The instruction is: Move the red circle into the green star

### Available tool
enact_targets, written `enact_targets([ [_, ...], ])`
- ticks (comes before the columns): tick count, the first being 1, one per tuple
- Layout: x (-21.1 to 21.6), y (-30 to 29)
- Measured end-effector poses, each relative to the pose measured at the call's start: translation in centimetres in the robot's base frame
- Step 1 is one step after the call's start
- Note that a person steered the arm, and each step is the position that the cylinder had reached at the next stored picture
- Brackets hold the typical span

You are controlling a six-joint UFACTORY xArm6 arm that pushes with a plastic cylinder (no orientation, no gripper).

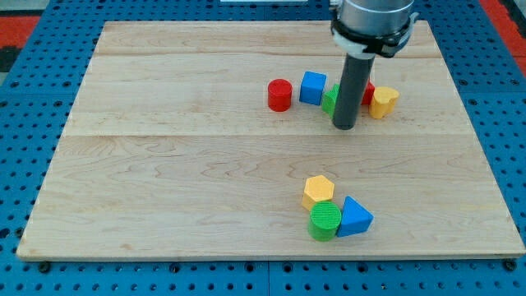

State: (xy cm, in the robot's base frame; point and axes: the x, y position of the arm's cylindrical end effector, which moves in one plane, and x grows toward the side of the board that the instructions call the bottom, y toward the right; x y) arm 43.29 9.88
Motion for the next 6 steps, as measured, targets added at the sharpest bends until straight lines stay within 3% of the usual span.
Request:
enact_targets([
  [1, -0.7, -6.8],
  [2, -6.0, -12.5],
  [3, -7.1, -12.6],
  [4, -7.1, -6.0],
  [5, -7.0, -3.4],
  [6, -9.4, -8.1],
])
